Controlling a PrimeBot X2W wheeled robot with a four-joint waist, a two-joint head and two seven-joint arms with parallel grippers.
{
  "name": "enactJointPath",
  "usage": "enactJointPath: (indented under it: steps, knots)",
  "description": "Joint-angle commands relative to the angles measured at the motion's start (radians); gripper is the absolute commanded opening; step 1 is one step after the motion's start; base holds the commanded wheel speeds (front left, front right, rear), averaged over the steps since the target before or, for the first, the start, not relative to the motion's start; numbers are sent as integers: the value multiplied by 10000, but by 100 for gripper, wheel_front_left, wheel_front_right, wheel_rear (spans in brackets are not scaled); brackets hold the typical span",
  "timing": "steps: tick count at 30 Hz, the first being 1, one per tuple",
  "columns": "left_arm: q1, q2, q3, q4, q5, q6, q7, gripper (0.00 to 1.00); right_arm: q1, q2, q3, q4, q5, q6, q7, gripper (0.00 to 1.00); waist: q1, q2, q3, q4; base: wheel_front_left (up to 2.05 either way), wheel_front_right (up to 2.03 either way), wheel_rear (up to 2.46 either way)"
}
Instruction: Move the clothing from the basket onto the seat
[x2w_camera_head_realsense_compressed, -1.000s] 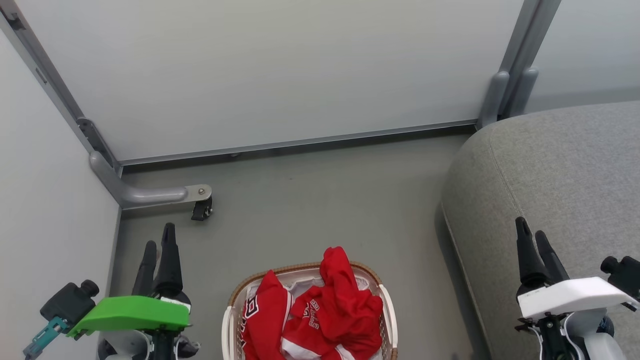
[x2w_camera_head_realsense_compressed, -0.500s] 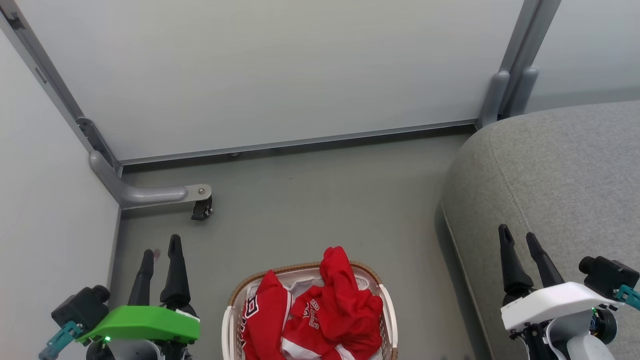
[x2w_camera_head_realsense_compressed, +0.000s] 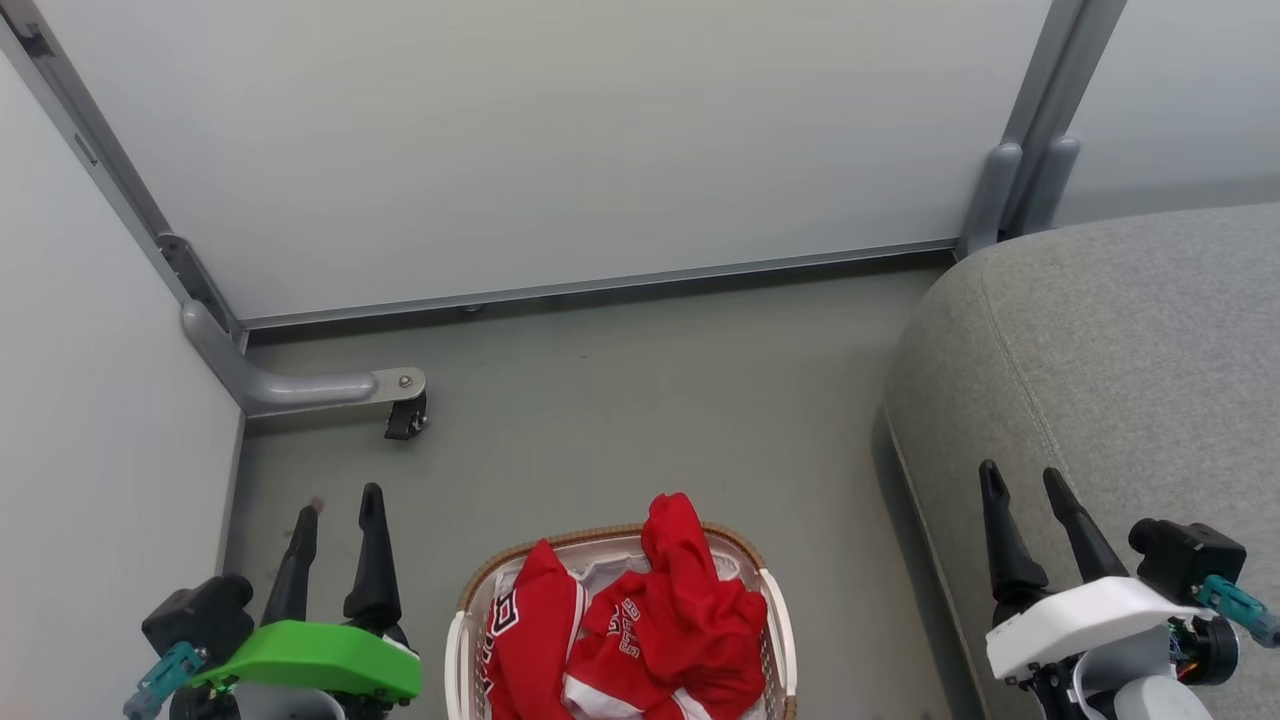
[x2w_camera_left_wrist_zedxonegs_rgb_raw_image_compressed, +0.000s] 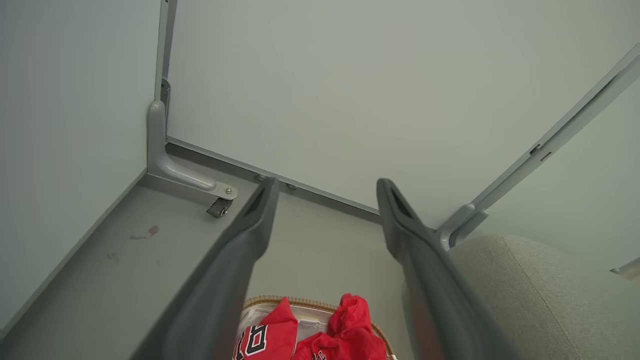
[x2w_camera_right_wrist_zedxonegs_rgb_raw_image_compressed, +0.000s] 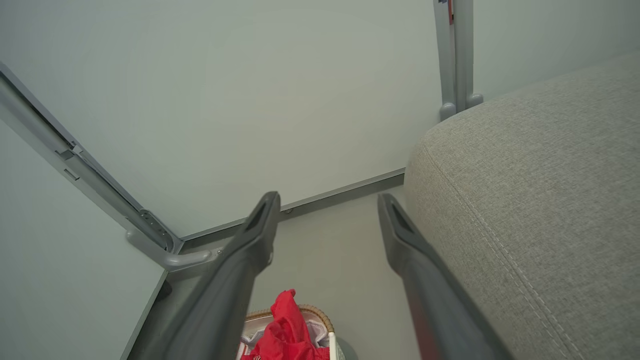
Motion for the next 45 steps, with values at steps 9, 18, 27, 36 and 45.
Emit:
enactJointPath:
  steps: [9, 18, 27, 36, 45]
  knots:
    - [66, 84, -185, 282, 942, -60, -288, 100, 96, -78, 79, 15, -1125, 3, -290, 100, 0, 0, -2, 18, 0, 0, 0]
    - [53, 92, -240, 591, 1574, -79, -481, 100, 127, -86, 175, 41, -1944, 3, -486, 100, 0, 0, -5, 47, 0, 0, 0]
    - [52, 97, -303, 745, 2135, -98, -671, 100, 165, -94, 174, 54, -2675, 3, -667, 100, 0, 0, 4, 71, 0, 0, 0]
    - [87, 104, -414, 816, 2661, -139, -836, 100, 164, -104, 180, 60, -3305, 4, -844, 100, -1, 0, 9, 84, 0, 0, 0]
    - [148, 109, -509, 932, 3183, -151, -1013, 100, 212, -113, 186, 0, -3842, 4, -1004, 100, -1, 0, 44, 108, 0, 0, 0]
